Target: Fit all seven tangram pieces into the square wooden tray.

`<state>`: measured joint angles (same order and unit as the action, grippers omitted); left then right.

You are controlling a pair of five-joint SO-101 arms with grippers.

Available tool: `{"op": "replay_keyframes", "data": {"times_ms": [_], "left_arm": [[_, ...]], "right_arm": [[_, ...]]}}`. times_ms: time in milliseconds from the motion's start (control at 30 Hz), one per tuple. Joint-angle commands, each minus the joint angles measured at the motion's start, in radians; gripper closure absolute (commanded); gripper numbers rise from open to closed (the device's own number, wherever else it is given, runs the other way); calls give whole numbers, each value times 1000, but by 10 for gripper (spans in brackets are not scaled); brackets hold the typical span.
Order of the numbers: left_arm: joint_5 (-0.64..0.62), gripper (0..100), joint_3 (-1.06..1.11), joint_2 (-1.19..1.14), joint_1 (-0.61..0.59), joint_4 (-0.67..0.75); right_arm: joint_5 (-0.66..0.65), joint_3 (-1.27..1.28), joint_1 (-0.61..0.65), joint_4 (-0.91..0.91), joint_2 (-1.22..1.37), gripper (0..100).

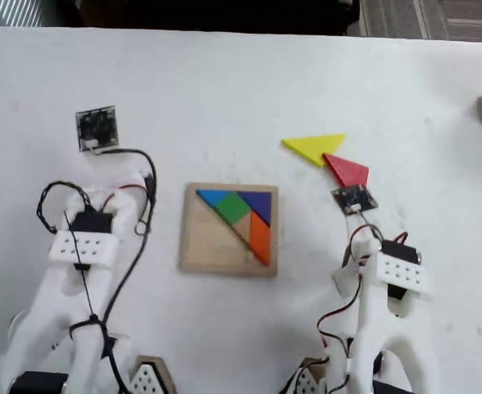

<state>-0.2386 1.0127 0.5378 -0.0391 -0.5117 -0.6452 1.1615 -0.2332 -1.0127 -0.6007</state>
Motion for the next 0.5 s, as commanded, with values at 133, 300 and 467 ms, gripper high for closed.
{"op": "replay_keyframes", "data": {"times_ms": [133,300,467], "left_arm": [[0,976,-21,-76,-41,107],[0,976,-114,-231,-48,109],[0,975,-135,-269,-45,109]], "right_arm": [[29,-331,-166,-128,4,977],[31,-479,-130,-257,4,976],[31,-508,-65,-263,2,890]]}}
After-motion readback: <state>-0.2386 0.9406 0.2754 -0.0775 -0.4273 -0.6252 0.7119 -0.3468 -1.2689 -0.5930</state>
